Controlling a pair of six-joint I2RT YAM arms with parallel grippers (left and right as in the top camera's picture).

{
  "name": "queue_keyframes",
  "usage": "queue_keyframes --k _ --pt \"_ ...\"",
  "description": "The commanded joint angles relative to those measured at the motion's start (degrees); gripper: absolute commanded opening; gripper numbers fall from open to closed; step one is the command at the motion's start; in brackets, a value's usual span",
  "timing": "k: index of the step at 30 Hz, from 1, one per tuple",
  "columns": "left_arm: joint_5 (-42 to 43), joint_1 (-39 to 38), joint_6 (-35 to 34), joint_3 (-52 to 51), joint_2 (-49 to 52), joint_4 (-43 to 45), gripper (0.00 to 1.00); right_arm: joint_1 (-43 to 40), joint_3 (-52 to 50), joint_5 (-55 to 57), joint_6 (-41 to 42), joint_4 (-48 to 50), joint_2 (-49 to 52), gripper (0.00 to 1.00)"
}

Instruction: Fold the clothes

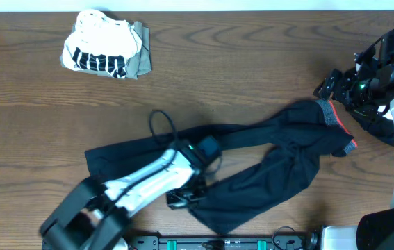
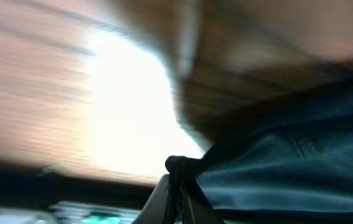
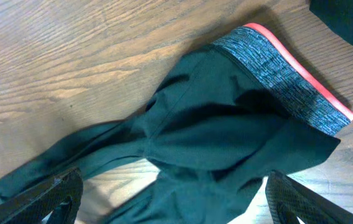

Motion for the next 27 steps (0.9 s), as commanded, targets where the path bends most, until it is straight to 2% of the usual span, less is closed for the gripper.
queue_keyframes --k 1,5,10,16,27 --pt "-8.2 4.6 2.5 2.0 -4.8 -3.9 0.06 0.4 -0.4 0.5 -0.8 -0.1 -0.6 0.92" --pt "-9.6 12.0 6.7 2.0 -8.7 -10.6 0.06 0.4 -0.4 0.5 -0.8 -0.4 -0.6 0.92" --pt "-15.9 20.9 7.4 2.0 -11.7 -18.8 0.06 0.5 -1.3 0.5 -0.8 -0.3 -0.6 0.92" --pt "-16.2 26.9 11.3 1.9 -13.6 -21.1 0.06 0.5 -5.1 -0.2 -0.7 2.0 -0.6 0.92" --pt "-16.5 35.3 11.6 1.9 -13.9 -23.8 0.06 0.5 -15.1 -1.5 2.4 10.3 -0.6 0.94"
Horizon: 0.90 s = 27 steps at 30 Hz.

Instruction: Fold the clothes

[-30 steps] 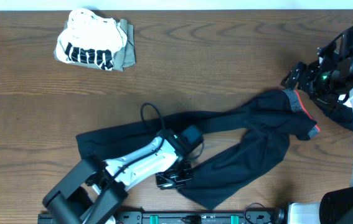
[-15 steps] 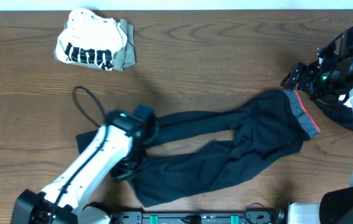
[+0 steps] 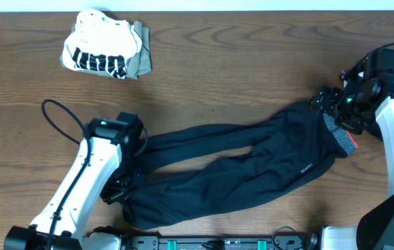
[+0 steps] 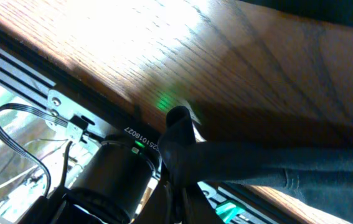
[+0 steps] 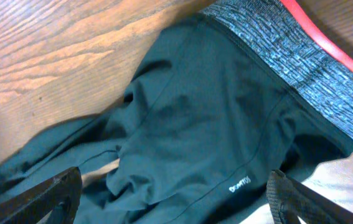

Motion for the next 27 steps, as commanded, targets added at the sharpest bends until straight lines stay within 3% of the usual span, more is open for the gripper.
queue_keyframes --k 1,10,18,23,27 --pt "-0.4 2.1 0.5 0.7 -0.8 -0.6 0.06 0.5 -1.6 -0.7 2.0 1.4 -0.6 0.94" --pt "2.0 9.2 0.6 0.7 -0.9 0.3 0.06 0.5 -5.1 3.9 7.8 4.2 -0.6 0.99" --pt "1.9 10.3 0.7 0.7 -0.9 2.2 0.09 -2.1 -5.1 6.9 11.2 3.4 -0.6 0.99" --pt "2.0 13.9 0.6 0.7 -0.9 3.0 0.09 -5.7 -5.1 6.5 9.4 1.9 -0.6 0.99" --pt "2.0 16.1 1.2 0.7 -0.9 3.6 0.09 -4.7 -5.2 -2.8 1.9 3.0 -0.6 0.99"
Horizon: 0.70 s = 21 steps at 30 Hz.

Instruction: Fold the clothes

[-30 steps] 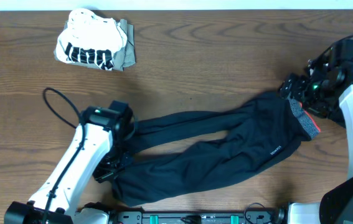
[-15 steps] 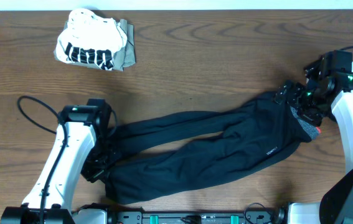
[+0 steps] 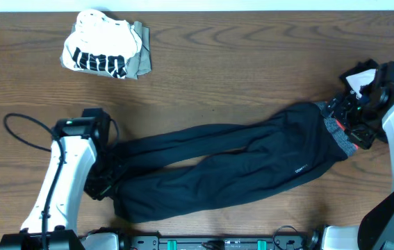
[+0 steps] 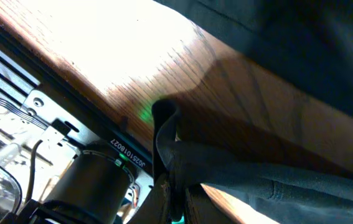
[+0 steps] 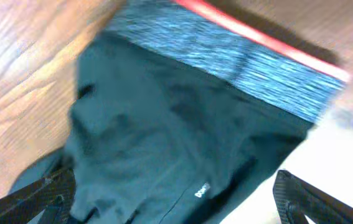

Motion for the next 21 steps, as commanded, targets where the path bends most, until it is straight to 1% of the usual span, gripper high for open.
queue_keyframes --k 1,7,8,9,10,12,15,16,17,21 --pt "-0.5 1.2 1.0 0.7 -0.9 0.0 0.09 1.7 -0.3 -8.5 -6.5 0.9 -0.6 0.99" --pt "-0.4 1.2 1.0 0.7 -0.9 0.0 0.09 7.3 -0.4 -7.1 -6.2 4.6 0.5 0.99" --pt "-0.3 1.2 1.0 0.7 -0.9 0.0 0.09 8.2 -0.4 -5.9 -5.4 5.4 1.0 0.98" --pt "-0.1 1.2 1.0 0.7 -0.9 0.0 0.09 9.1 -0.4 -4.4 -4.7 6.4 1.6 0.95" --pt "0.0 1.2 1.0 0.7 -0.9 0.0 0.09 9.9 -0.4 -3.5 -4.4 7.5 2.4 0.91" --pt "0.0 1.2 1.0 0.7 -0.9 0.0 0.09 11.0 -0.4 -3.5 -4.5 9.5 4.0 0.76" --pt "0.0 1.2 1.9 0.7 -0.9 0.0 0.09 11.8 -0.4 -3.5 -4.4 11.0 6.1 0.44" --pt "0.0 1.2 1.9 0.7 -0.9 0.0 0.09 12.0 -0.4 -3.5 -4.0 11.1 6.9 0.36" --pt "0.0 1.2 1.9 0.7 -0.9 0.0 0.09 12.0 -0.4 -3.5 -4.0 11.1 7.6 0.33" --pt "0.4 1.2 1.9 0.7 -0.9 0.4 0.09 12.0 -0.4 -3.7 -4.0 11.0 10.6 0.31"
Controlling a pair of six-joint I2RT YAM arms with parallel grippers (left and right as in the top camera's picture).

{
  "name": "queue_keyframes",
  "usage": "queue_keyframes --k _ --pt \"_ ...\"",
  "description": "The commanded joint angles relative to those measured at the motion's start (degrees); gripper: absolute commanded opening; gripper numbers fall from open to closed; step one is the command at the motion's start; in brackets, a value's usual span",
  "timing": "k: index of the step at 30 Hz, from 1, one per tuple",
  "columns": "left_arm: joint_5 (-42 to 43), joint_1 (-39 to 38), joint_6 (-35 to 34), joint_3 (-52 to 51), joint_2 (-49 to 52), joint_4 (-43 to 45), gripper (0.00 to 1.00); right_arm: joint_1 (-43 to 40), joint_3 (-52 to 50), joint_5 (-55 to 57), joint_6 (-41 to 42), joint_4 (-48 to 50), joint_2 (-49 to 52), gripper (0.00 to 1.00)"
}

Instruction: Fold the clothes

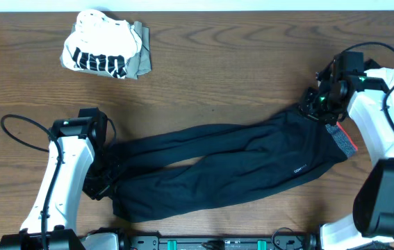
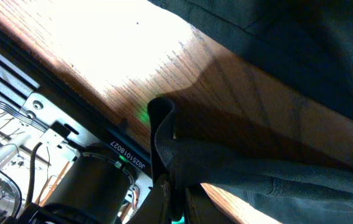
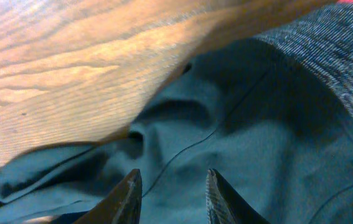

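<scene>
Dark blue leggings [image 1: 224, 163] lie stretched across the table, with their grey and red waistband [image 1: 344, 139] at the right. My left gripper [image 1: 103, 186] is shut on a leg cuff [image 2: 164, 134] at the left end, near the table's front edge. My right gripper [image 1: 315, 104] hangs open just over the upper waist part of the leggings [image 3: 226, 162], its fingertips [image 3: 132, 180] apart with only flat cloth below them.
A folded white and grey garment [image 1: 106, 52] with black print lies at the back left. The table's front rail [image 2: 89, 134] and a black cable [image 1: 16, 132] are close to my left arm.
My right gripper has moved from beside the waistband's right end to above the upper waist part, and its fingers stand closer together. My left gripper still holds the cuff in the same place.
At first the leggings lay crumpled with splayed legs and my left gripper held a cuff near the middle front. Later the cuff had been carried to the left and the legs lay straighter. By now the leggings lie stretched out, my right gripper over the waist.
</scene>
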Motion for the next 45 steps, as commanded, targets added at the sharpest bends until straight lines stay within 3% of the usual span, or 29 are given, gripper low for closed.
queue_keyframes --k 1,15,26,39,45 --pt "0.9 0.3 0.8 0.7 -0.9 0.4 0.09 0.4 -0.4 0.3 0.4 0.1 3.0 0.31" --pt "4.3 0.2 1.2 0.7 -0.7 5.3 0.09 1.6 -0.4 0.7 3.4 5.7 15.2 0.31" --pt "4.3 0.2 1.1 0.3 0.8 14.3 0.09 0.4 -0.3 10.2 11.3 13.4 20.4 0.32" --pt "7.0 0.2 4.0 0.7 18.8 34.1 0.10 -3.8 -0.3 21.4 18.4 15.2 20.4 0.36" --pt "7.0 0.3 5.2 5.9 24.3 35.8 0.09 -8.0 -0.3 21.3 18.4 13.3 20.4 0.37"
